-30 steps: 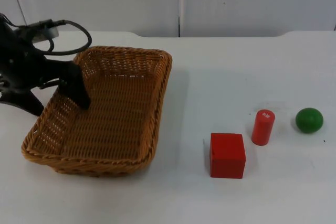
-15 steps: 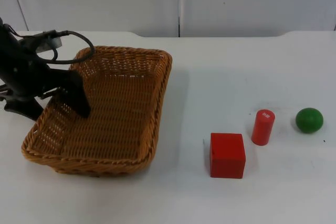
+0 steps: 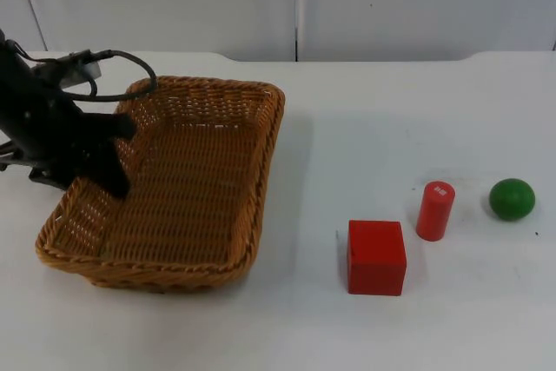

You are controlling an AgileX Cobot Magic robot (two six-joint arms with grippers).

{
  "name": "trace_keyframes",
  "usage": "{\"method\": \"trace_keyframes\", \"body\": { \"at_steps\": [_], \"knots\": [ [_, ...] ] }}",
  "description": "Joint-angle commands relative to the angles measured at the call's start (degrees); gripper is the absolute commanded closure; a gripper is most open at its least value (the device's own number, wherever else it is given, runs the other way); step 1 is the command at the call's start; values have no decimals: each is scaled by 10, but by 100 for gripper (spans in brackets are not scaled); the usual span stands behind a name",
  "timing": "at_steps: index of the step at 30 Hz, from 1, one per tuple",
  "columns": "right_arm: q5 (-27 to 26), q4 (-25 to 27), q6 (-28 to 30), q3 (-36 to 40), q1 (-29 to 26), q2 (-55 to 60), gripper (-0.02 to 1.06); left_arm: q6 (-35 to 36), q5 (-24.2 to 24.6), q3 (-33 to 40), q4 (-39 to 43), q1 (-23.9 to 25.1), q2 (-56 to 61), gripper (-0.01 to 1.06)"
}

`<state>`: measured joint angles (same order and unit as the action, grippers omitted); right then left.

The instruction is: Pick up the basket with the left hand and place the object to the left of the red cylinder into the basket with the right hand.

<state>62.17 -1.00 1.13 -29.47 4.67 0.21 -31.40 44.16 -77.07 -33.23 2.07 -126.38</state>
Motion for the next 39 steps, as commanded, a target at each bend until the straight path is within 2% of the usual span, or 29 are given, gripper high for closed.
{"method": "trace_keyframes", "body": {
  "at_steps": [1, 4, 5, 8, 16, 21, 23, 26, 28, 32, 39],
  "knots": [
    [-4, -3, 0, -1, -1, -2, -1, 4, 6, -3, -24, -3, 1, 78],
    [-4, -3, 0, -1, -1, -2, -1, 4, 6, -3, -47, -3, 1, 92],
    [-4, -3, 0, -1, -1, -2, -1, 4, 6, -3, -47, -3, 1, 92],
    [-4, -3, 0, -1, -1, -2, -1, 4, 16, -3, -50, -3, 6, 105],
    [-4, -3, 0, -1, -1, -2, -1, 24, 45, -3, -67, -3, 37, 105],
    [-4, -3, 0, -1, -1, -2, -1, 48, 106, -3, -66, -3, 83, 105],
    [-4, -3, 0, -1, -1, -2, -1, 54, 117, -3, -66, -3, 95, 105],
    [-4, -3, 0, -1, -1, -2, -1, 83, 163, -3, -46, -4, 142, 105],
    [-4, -3, 0, -1, -1, -2, -1, 92, 171, 0, -42, -4, 158, 105],
    [-4, -3, 0, -1, -1, -2, -1, 113, 166, 34, -38, -4, 225, 105],
    [-4, -3, 0, -1, -1, -2, -1, 133, 221, 88, -33, -4, 313, 105]
  ]
}}
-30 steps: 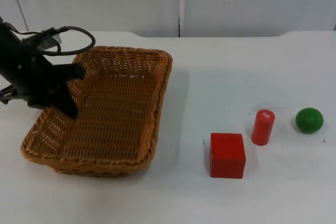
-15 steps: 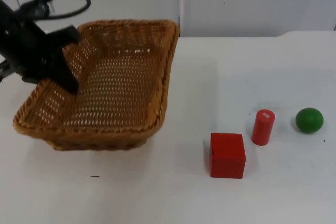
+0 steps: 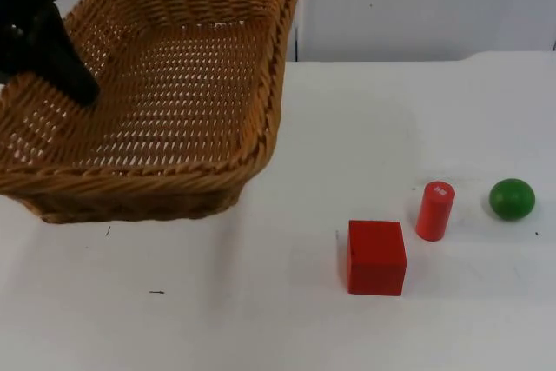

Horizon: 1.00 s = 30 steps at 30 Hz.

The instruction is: Pick up the basket with the left hand and place the object to the left of the red cylinder into the basket with the right hand.

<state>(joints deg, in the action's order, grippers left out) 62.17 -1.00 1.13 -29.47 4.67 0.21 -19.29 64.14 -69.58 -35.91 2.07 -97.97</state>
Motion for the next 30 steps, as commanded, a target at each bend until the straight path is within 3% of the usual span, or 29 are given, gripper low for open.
{"method": "trace_keyframes", "body": {
  "at_steps": [1, 12, 30],
  "knots": [
    [-4, -3, 0, -1, -1, -2, -1, 12, 21, 13, -6, -4, 29, 105],
    [-4, -3, 0, -1, -1, -2, -1, 29, 50, 129, 60, 0, 198, 105],
    [-4, -2, 0, -1, -1, -2, -1, 31, 43, 159, 46, 0, 231, 105]
  ]
}}
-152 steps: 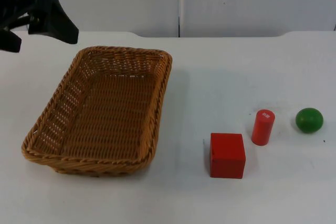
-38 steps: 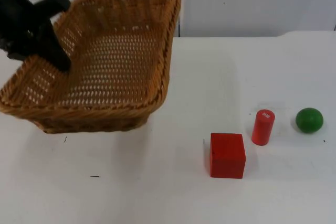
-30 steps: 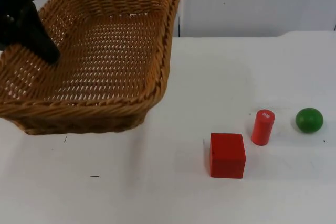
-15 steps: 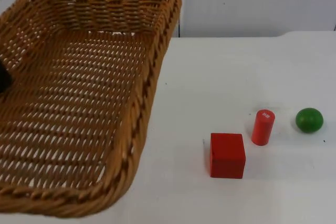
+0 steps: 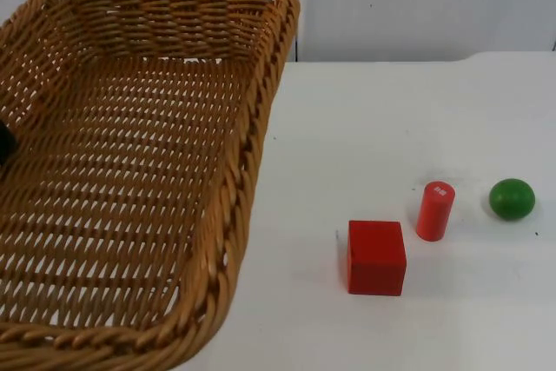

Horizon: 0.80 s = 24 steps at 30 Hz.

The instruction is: Pick up the basket with the left hand and place the object to the left of the red cylinder into the basket with the right hand.

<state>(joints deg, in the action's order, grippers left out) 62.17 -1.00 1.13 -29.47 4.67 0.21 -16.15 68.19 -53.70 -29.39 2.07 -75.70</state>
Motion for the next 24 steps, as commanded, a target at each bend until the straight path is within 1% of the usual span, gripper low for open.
{"method": "trace_keyframes", "body": {
  "at_steps": [1, 17, 21, 23, 24],
  "knots": [
    [-4, -2, 0, -1, -1, -2, -1, -1, 2, 0, -17, 0, 8, 105],
    [-12, -2, 0, -7, -1, -2, -1, -1, 0, 0, -17, 0, 8, 105],
    [-35, -2, 0, -15, -1, 1, -1, -1, 0, 0, -17, 0, 8, 105],
    [-65, 0, 0, -16, -1, 25, 0, -1, 0, 0, -17, 0, 8, 105],
    [-92, 0, 0, -16, -1, 49, 0, -1, 0, 0, -17, 0, 8, 105]
  ]
}}
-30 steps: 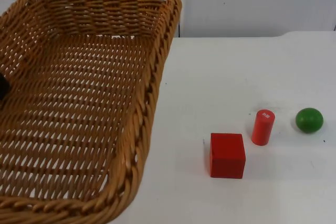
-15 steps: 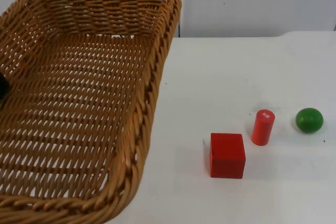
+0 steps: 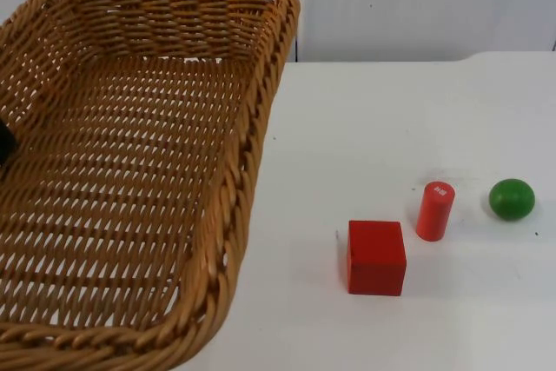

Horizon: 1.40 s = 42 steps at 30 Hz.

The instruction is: Pick up the basket with the left hand and place the object to the left of the red cylinder into the basket with the right hand.

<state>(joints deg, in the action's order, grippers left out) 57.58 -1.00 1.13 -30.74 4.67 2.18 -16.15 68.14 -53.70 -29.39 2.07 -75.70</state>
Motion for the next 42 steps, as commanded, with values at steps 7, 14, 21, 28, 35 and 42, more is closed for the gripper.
{"method": "trace_keyframes", "body": {
  "at_steps": [7, 14, 21, 28, 35, 42],
  "knots": [
    [-143, 13, 0, -3, -1, 127, 0, -1, 0, 0, -17, 0, 8, 105],
    [-174, 13, 0, -39, -1, 260, 0, -1, 0, 0, -17, 0, 8, 105],
    [-172, 13, 0, -98, -1, 345, 0, -1, 0, 0, -17, 0, 8, 105],
    [-162, 13, 0, -175, -1, 446, 0, -1, 0, 0, -17, 0, 8, 105],
    [-138, 13, 13, -242, -1, 536, 0, -4, 1, 0, -17, 0, 8, 105],
    [-126, 17, 42, -289, -1, 604, 0, -4, 1, 0, -17, 0, 8, 105]
  ]
}}
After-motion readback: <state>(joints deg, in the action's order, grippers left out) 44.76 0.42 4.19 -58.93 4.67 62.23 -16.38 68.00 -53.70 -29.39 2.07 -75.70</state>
